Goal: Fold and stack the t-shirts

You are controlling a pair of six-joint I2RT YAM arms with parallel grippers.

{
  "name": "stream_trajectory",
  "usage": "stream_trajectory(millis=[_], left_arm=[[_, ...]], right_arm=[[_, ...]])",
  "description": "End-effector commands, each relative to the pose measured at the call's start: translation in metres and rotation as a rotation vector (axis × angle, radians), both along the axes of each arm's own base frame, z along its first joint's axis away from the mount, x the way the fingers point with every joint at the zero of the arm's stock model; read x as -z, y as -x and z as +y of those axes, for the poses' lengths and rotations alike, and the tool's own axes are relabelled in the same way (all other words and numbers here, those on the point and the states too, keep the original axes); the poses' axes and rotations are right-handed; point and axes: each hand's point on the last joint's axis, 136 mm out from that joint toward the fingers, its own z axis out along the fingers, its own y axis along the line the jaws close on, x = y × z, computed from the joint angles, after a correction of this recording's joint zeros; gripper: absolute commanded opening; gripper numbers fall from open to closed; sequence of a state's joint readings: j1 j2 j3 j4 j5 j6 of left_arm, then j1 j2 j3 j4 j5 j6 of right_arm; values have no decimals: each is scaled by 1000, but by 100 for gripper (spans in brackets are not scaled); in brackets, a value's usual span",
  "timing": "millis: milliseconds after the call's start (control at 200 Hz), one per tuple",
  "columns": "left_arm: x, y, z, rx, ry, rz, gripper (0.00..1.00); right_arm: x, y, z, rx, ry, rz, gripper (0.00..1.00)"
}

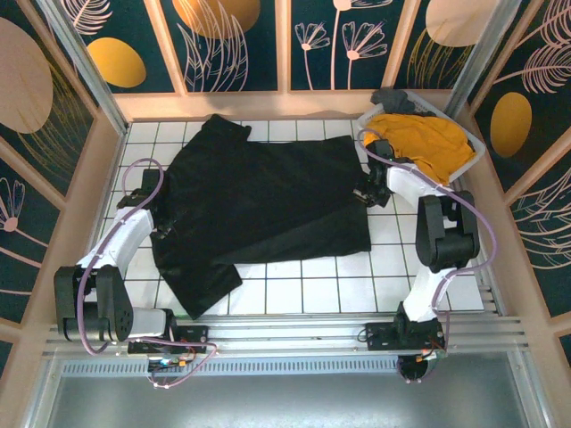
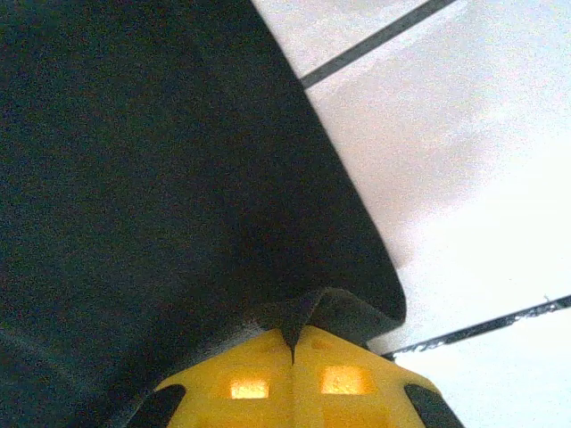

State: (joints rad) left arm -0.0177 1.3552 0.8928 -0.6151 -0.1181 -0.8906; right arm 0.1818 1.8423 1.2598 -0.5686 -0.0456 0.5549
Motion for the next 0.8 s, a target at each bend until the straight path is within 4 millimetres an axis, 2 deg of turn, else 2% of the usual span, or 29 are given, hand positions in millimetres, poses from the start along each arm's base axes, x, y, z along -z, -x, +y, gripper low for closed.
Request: stream_trajectory(millis=[0, 70, 110, 180, 225, 275, 335, 395, 475, 540, 616, 691, 796], left_arm=[[-10, 3, 7, -2, -29, -5, 16], [-11, 3, 7, -1, -28, -4, 16], [-13, 3, 7, 1, -30, -7, 15], [-16, 3, 9, 7, -43, -6, 16], [-18, 3, 10, 10, -56, -5, 16], [-20, 3, 12, 15, -68, -3, 16], [-20, 3, 13, 21, -71, -1, 16], [-20, 2, 12, 22, -66, -1, 16], [-22, -1, 11, 22, -55, -8, 16], [-23, -4, 9, 22, -46, -17, 16], [-24, -6, 8, 25, -39, -18, 16], [-22, -7, 6, 30, -27, -19, 16], [-23, -12, 2, 38, -6, -42, 16]], right_arm=[[9, -8, -6, -10, 16, 10, 0], [13, -8, -11, -8, 28, 20, 2], [10, -8, -15, -3, 39, 16, 15], [-8, -7, -23, 14, 63, -25, 38], [-23, -3, -28, 31, 74, -58, 47], [-38, 6, -32, 60, 81, -86, 51], [-46, 24, -37, 109, 75, -82, 53], [-51, 55, -36, 173, 31, -66, 53], [-45, 101, -27, 248, -27, -21, 46], [-36, 137, -11, 303, -129, 39, 40], [-21, 170, 0, 387, -214, 107, 38], [-8, 186, 6, 461, -299, 133, 38], [2, 184, 10, 517, -361, 140, 42]])
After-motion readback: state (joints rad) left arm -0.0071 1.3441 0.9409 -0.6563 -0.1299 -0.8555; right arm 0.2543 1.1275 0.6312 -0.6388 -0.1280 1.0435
